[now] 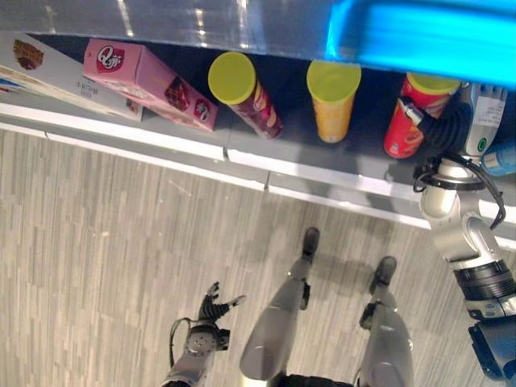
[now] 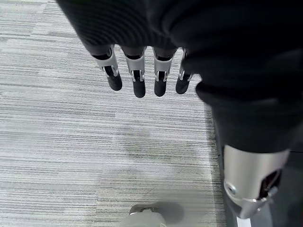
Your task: Put the goods on the table back onto the shelves and tidy them up.
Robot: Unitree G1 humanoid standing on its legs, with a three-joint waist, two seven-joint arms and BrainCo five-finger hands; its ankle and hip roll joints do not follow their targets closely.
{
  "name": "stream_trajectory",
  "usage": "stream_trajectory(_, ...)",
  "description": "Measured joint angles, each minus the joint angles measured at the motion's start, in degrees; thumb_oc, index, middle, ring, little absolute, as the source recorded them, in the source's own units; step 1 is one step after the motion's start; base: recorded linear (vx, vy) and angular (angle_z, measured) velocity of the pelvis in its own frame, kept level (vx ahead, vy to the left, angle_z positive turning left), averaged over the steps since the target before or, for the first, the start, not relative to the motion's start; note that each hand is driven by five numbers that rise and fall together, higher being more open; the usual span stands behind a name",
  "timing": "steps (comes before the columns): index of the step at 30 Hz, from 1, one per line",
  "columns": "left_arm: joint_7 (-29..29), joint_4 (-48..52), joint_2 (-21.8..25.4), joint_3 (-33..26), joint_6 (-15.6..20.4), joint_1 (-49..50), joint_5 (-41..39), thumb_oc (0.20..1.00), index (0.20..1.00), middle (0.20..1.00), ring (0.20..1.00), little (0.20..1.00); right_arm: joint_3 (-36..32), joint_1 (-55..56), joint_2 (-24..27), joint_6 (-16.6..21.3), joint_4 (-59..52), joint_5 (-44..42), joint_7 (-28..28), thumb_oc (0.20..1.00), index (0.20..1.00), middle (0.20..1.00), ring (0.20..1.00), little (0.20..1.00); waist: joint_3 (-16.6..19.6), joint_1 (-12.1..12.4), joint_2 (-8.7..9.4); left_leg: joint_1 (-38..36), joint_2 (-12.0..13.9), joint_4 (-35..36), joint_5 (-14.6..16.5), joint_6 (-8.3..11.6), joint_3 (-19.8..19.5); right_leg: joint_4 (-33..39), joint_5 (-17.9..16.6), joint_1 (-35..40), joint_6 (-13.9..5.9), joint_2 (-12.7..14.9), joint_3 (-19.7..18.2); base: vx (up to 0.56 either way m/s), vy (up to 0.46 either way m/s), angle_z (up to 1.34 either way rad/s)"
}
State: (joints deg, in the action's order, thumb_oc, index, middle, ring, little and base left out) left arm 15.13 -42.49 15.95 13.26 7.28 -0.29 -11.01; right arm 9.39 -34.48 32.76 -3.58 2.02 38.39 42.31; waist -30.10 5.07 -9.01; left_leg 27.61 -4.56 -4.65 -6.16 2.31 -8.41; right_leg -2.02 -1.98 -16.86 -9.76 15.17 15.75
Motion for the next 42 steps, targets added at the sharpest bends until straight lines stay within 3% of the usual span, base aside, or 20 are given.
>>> stream_trajectory(1, 0.0, 0.0, 0.0, 0.0, 0.0, 0.0, 0.0, 1.000, 1.000, 1.000, 1.000, 1.000, -0.1, 0.1, 0.0, 0.0, -0.1, 0.0, 0.1, 0.586, 0.586, 0.586, 0.586, 0.586, 0.0, 0.0, 0.00, 0.0, 0.0, 0.0, 0.0, 0.00, 0.0, 0.0, 0.0, 0.0, 0.01, 0.0, 0.0, 0.00, 0.000, 0.00)
stream_trajectory(2, 0.0, 0.0, 0.0, 0.0, 0.0, 0.0, 0.0, 1.000, 1.000, 1.000, 1.000, 1.000, -0.1, 0.2, 0.0, 0.0, -0.1, 0.0, 0.1, 0.809, 0.809, 0.809, 0.809, 0.809, 0.0, 0.0, 0.00, 0.0, 0.0, 0.0, 0.0, 0.00, 0.0, 0.0, 0.0, 0.0, 0.01, 0.0, 0.0, 0.00, 0.000, 0.00)
stream_trajectory(3, 0.0, 0.0, 0.0, 0.0, 0.0, 0.0, 0.0, 1.000, 1.000, 1.000, 1.000, 1.000, -0.1, 0.6, 0.0, 0.1, -0.2, 0.0, 0.1, 0.959, 0.959, 0.959, 0.959, 0.959, 0.0, -0.1, 0.00, 0.0, 0.0, 0.0, 0.0, 0.00, 0.0, 0.0, 0.0, 0.0, 0.00, 0.0, 0.0, 0.00, 0.000, 0.00)
stream_trajectory(4, 0.1, 0.0, 0.0, 0.0, 0.0, 0.0, 0.0, 1.000, 1.000, 1.000, 1.000, 1.000, -0.1, 1.5, 0.0, 0.1, -0.6, 0.0, 0.2, 1.000, 1.000, 1.000, 1.000, 1.000, 0.0, -0.1, 0.00, 0.0, 0.0, -0.1, 0.0, 0.00, 0.0, -0.1, 0.0, 0.0, -0.04, 0.0, 0.0, 0.00, 0.000, 0.00)
stream_trajectory(21, 0.5, 0.0, 0.0, 0.0, -0.4, -0.2, 0.1, 1.000, 1.000, 1.000, 1.000, 1.000, -2.3, 9.8, -1.3, 1.4, -6.2, -0.7, 0.0, 1.000, 1.000, 1.000, 1.000, 1.000, 0.0, -3.3, 0.03, -0.2, 0.0, -1.5, 0.2, 0.20, 0.6, -1.1, 0.1, 0.2, -0.06, 0.1, -0.6, 0.00, 0.000, 0.00)
stream_trajectory(27, 0.4, -0.5, -0.1, -0.2, -0.6, -0.8, 0.2, 1.000, 1.000, 1.000, 1.000, 1.000, -2.3, 12.1, -1.0, 3.2, -8.6, -2.8, -2.0, 1.000, 1.000, 1.000, 1.000, 1.000, -0.2, -3.9, 0.48, -4.3, 0.4, -1.4, 1.0, 0.21, 1.3, 0.1, -0.3, 4.6, 0.08, -0.2, -0.8, 0.04, -0.022, -0.05)
stream_trajectory(29, 0.4, -1.7, 0.0, -0.7, -1.6, -1.3, 0.6, 1.000, 1.000, 1.000, 1.000, 1.000, -1.3, 13.1, -0.9, 3.5, -8.8, -3.9, -3.8, 1.000, 1.000, 1.000, 1.000, 1.000, -0.4, -4.2, 1.64, -7.3, 0.6, -1.2, 1.4, -0.13, 1.6, 1.2, -0.7, 7.8, -0.15, -0.8, -0.9, 0.07, -0.020, -0.11)
stream_trajectory(30, 0.4, -3.0, 0.0, -1.9, -1.7, -1.3, 1.0, 1.000, 1.000, 1.000, 1.000, 1.000, -0.5, 14.5, -0.9, 4.5, -10.1, -5.4, -5.5, 1.000, 1.000, 1.000, 1.000, 1.000, 0.1, -4.1, 3.21, -9.5, 1.1, -0.5, 1.8, -0.03, 2.0, 2.1, -0.6, 9.7, 0.13, -0.8, -1.3, 0.11, -0.031, -0.28)
stream_trajectory(32, 0.3, -4.3, 0.7, -3.4, -2.3, -0.2, 1.1, 1.000, 1.000, 1.000, 1.000, 1.000, 1.6, 16.1, -1.2, 6.3, -12.0, -6.0, -6.8, 1.000, 1.000, 1.000, 1.000, 1.000, 3.0, -5.1, 6.98, -10.4, 2.3, 0.6, 2.1, 0.26, 3.1, 3.0, -0.7, 9.7, 0.46, -1.7, -2.4, 0.11, -0.028, -0.30)
stream_trajectory(34, 0.3, -6.6, 0.1, -4.7, -3.0, -0.9, 1.3, 1.000, 1.000, 1.000, 1.000, 1.000, 1.9, 17.4, -1.1, 6.9, -12.6, -7.5, -9.4, 1.000, 1.000, 1.000, 1.000, 1.000, 4.1, -6.3, 8.69, -11.9, 2.7, 1.2, 2.1, 0.30, 3.3, 4.0, -1.3, 11.3, 0.50, -2.2, -2.3, 0.09, -0.009, -0.15)
stream_trajectory(36, 0.2, -7.6, 0.1, -4.7, -3.1, -0.3, 1.7, 1.000, 1.000, 1.000, 1.000, 1.000, 2.5, 19.4, -1.1, 7.8, -12.6, -9.6, -12.0, 1.000, 1.000, 1.000, 1.000, 1.000, 7.8, -6.3, 10.37, -13.5, 3.5, 3.0, 2.1, 0.29, 4.8, 4.8, -1.5, 11.6, 0.74, -2.8, -3.7, 0.08, -0.003, -0.34)
stream_trajectory(39, 0.2, -8.8, 0.0, -4.9, -3.0, -0.5, 2.8, 1.000, 1.000, 1.000, 1.000, 1.000, 2.6, 21.6, -1.1, 8.3, -12.7, -11.2, -14.9, 1.000, 1.000, 1.000, 1.000, 1.000, 10.3, -6.8, 11.11, -16.9, 4.1, 4.9, 1.8, -0.01, 5.9, 6.4, -1.7, 14.3, 0.94, -3.3, -4.1, 0.07, -0.013, -0.24)
stream_trajectory(40, 0.2, -9.7, -0.2, -4.8, -3.0, 0.2, 3.3, 1.000, 1.000, 1.000, 1.000, 1.000, 2.8, 23.0, -1.0, 9.6, -13.0, -13.5, -17.6, 1.000, 1.000, 1.000, 1.000, 1.000, 13.0, -6.9, 10.92, -18.1, 4.6, 5.9, 1.9, 0.01, 6.7, 7.2, -1.8, 14.8, 1.00, -3.7, -5.3, 0.09, -0.020, -0.31)
stream_trajectory(42, -0.2, -10.5, -0.5, -5.3, -3.7, -0.5, 3.5, 1.000, 1.000, 1.000, 1.000, 1.000, 3.5, 23.6, 1.1, 10.2, -13.5, -16.8, -21.3, 1.000, 1.000, 1.000, 1.000, 1.000, 13.5, -8.0, 10.53, -19.8, 4.9, 7.2, 1.9, 0.33, 6.7, 7.5, -1.8, 16.0, 1.07, -4.1, -5.2, 0.09, -0.015, -0.15)
